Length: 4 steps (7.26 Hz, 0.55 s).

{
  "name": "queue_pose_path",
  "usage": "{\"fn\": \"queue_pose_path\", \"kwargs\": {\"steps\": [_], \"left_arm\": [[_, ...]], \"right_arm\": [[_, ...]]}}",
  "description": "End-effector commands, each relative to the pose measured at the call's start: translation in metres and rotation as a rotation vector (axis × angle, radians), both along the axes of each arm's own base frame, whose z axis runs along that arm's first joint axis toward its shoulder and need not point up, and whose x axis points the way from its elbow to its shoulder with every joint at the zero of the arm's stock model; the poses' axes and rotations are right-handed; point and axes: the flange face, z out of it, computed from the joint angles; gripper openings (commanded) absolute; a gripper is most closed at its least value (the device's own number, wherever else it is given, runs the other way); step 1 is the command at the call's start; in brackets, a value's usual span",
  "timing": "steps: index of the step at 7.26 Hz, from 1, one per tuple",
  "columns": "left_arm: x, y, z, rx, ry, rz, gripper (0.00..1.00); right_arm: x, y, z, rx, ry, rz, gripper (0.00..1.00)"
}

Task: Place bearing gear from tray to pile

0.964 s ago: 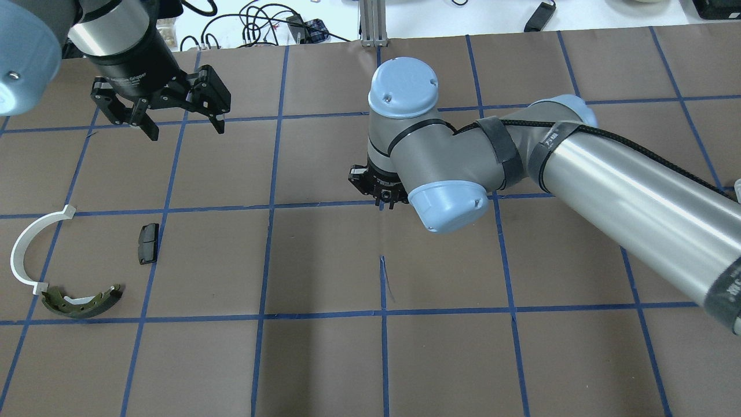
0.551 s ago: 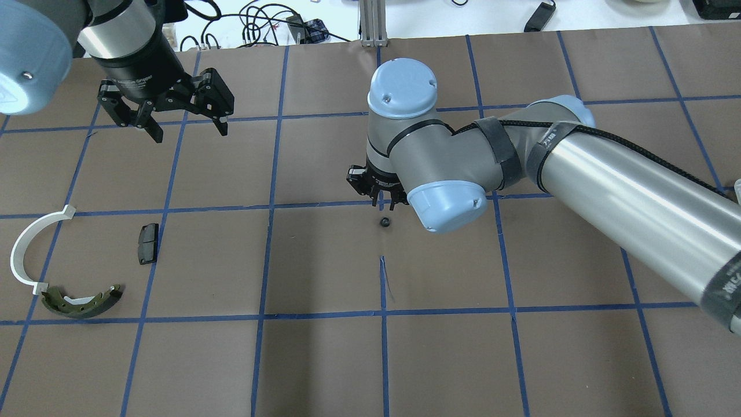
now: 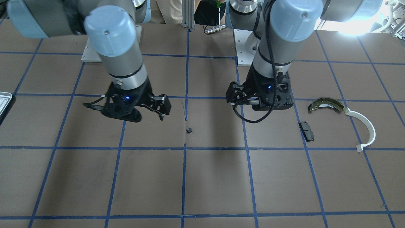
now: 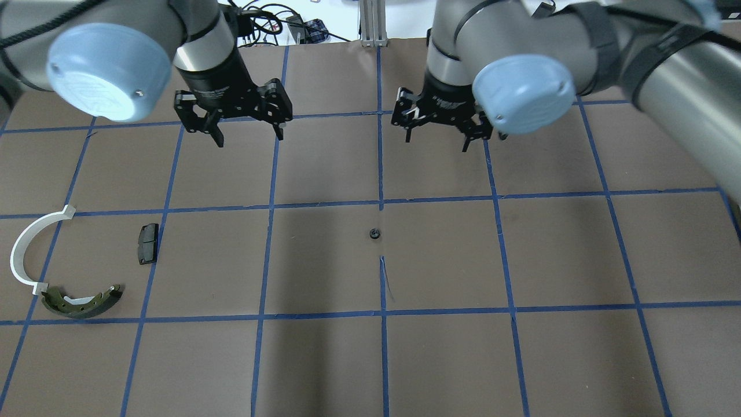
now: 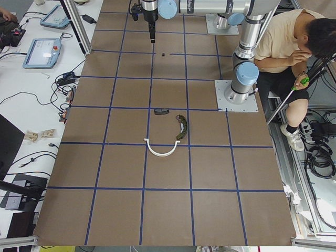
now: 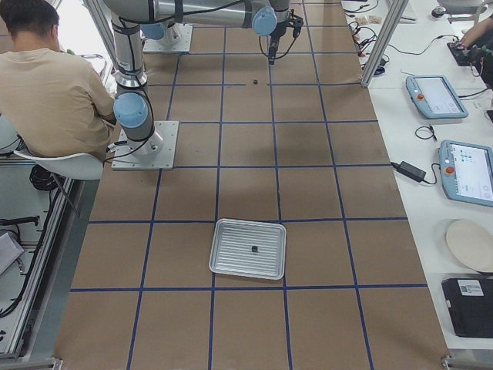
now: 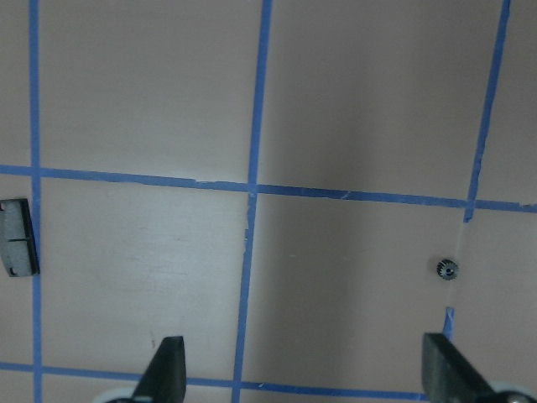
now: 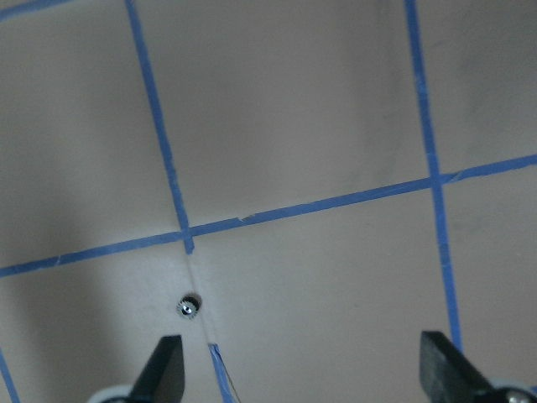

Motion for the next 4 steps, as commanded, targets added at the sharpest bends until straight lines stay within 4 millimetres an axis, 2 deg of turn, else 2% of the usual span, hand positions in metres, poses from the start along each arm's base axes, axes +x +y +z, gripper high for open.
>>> {"fn": "queue_pose_path", "kwargs": {"steps": [1,2,3,4], "left_arm": [[-0.067,0.001,-0.060,-0.014,0.001,-0.020,1.00],[-0.102,0.013,-0.085,-0.009,0.001,-0.037,1.00],[-0.144,0.035,-0.105,-0.019,0.009,-0.089,1.00],[-0.153,0.039,-0.138,-0.016,0.009,-0.084,1.00]], "right_arm": [[-0.119,-0.005,0.053,-0.005,0.050,0.083,1.00],[-0.178,0.008,0.060,0.076,0.104,0.095,1.00],[-0.245,0.017,0.059,0.140,0.128,0.087,1.00],[-0.309,0.023,0.059,0.145,0.101,0.169,1.00]]}}
